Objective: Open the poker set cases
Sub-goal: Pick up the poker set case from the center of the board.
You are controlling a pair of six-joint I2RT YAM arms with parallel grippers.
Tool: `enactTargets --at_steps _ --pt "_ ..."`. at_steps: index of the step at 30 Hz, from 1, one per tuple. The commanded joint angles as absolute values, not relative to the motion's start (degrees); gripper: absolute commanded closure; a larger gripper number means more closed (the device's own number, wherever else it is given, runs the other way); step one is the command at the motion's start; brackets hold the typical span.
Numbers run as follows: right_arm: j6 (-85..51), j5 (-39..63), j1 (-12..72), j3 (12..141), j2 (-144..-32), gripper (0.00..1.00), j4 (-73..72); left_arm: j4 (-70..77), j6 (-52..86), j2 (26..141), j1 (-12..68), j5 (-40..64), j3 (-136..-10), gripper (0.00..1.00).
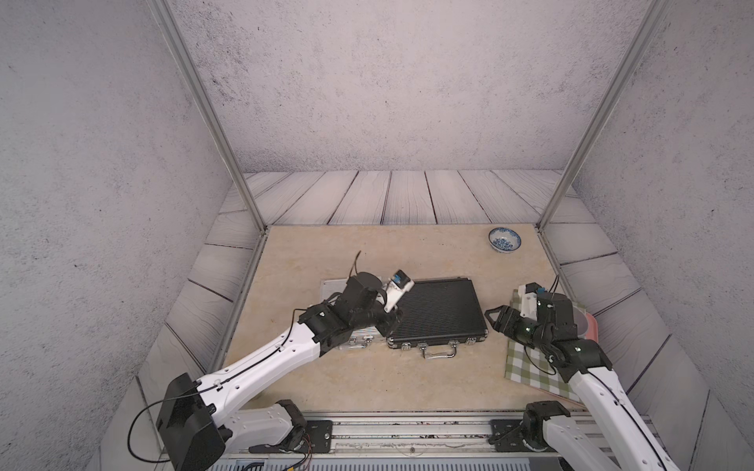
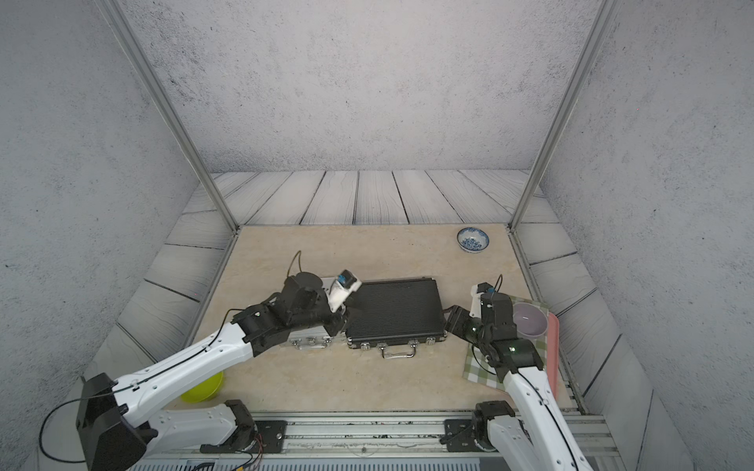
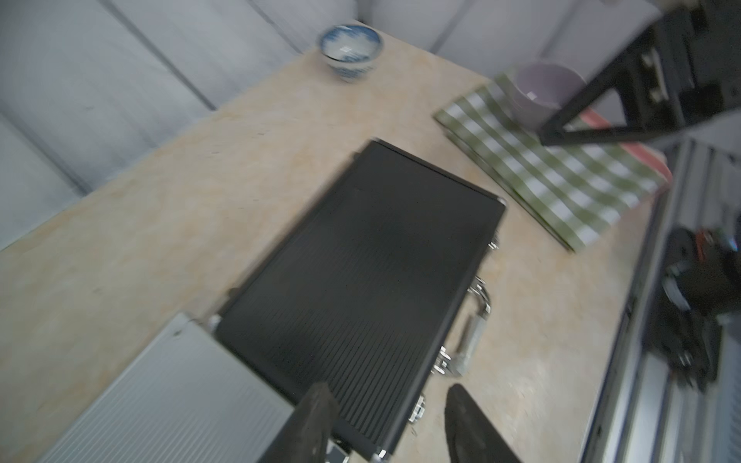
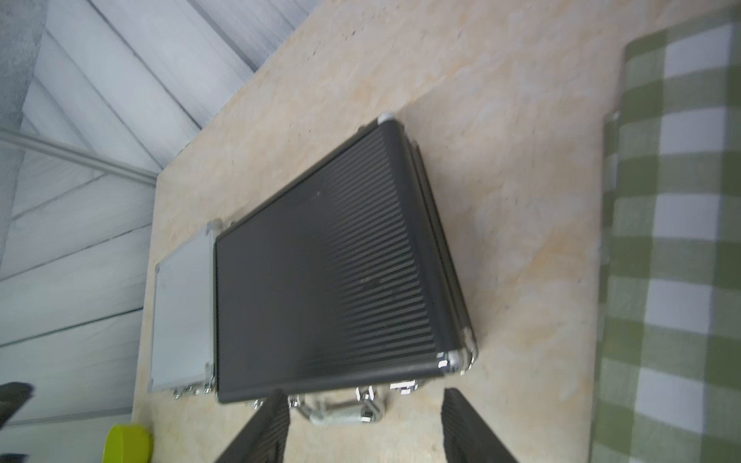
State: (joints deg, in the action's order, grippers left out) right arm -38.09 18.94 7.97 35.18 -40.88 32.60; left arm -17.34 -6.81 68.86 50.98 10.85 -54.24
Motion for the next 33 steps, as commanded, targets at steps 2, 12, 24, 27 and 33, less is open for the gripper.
enactTargets --at_steps 2,12,24,27,33 --pt "-45.88 22.65 10.48 30.70 -36.61 0.47 38.00 -18.02 -28.28 68.25 57.62 12.37 -49.65 0.50" --pt "-58.96 16.82 24.61 17.94 -31.17 0.56 25.64 -5.29 -41.70 69.07 63.58 10.25 -40.45 0.50" --pt "-56.48 13.91 29.78 13.95 -38.61 0.58 12.80 1.41 -47.06 74.28 65.74 0.27 -36.90 0.46" --pt "-56.77 12.46 30.36 12.96 -38.27 0.61 11.79 0.30 -46.06 75.38 65.74 0.05 -37.63 0.44" --pt "-56.64 10.00 30.60 9.70 -36.83 0.62 8.22 -1.13 -45.27 79.82 65.74 -2.69 -38.96 0.38"
